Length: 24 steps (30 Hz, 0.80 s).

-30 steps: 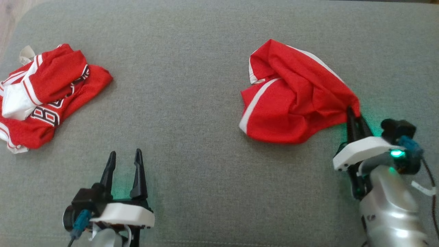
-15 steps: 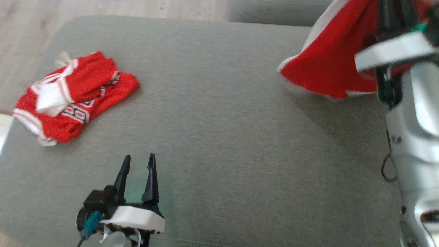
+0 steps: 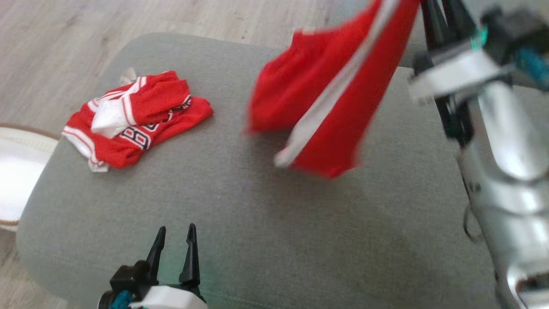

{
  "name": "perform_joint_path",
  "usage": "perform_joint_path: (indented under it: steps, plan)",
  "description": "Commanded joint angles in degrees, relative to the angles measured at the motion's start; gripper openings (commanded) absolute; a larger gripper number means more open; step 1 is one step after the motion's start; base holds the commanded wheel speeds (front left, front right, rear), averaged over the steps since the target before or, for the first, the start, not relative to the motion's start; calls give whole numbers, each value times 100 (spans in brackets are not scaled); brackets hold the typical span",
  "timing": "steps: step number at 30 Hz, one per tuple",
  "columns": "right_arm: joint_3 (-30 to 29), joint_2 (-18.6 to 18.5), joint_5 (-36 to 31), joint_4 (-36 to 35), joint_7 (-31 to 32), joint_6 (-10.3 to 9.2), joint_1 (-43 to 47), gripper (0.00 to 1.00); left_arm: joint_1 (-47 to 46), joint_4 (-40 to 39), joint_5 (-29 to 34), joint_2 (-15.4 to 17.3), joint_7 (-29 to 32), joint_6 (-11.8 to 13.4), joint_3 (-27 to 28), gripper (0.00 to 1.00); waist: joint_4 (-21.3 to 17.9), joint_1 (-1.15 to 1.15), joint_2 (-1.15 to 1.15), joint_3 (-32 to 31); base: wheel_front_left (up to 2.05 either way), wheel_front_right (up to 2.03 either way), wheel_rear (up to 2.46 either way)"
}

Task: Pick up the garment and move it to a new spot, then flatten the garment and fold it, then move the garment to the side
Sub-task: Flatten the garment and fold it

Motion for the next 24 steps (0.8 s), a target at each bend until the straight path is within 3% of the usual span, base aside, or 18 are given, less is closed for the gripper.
perform_joint_path:
  steps: [1,9,10,11,12,19,24]
  plan:
    - [-145,-126,-18,70,-29,-3,365,0,-123,-137,7,9,-30,-5,221,100,-166,1,0,18,0,0,0]
    - [-1204,-333,-429,1352,-29,-3,1864,0,-222,-95,54,9,-30,-67,212,100,-665,1,0,170,0,0,0]
    - [-1372,-334,-490,1474,-29,-3,2026,24,-247,-96,53,9,-30,-71,203,100,-718,1,0,192,0,0,0]
    - [-1548,-323,-541,1569,-29,-3,2162,75,-271,-98,55,9,-30,-78,198,100,-770,1,0,215,0,0,0]
    - [-1689,-294,-583,1620,-29,-3,2279,100,-295,-99,57,9,-30,-89,194,100,-822,1,0,237,0,0,0]
    - [-2164,11,-739,1006,-29,-3,2799,100,-419,-153,27,9,-30,-156,105,100,-1148,1,0,296,0,0,0]
    - [-2025,291,-647,89,-29,-3,3143,100,-574,-171,-131,9,-30,-295,-309,100,-1365,1,0,344,0,0,0]
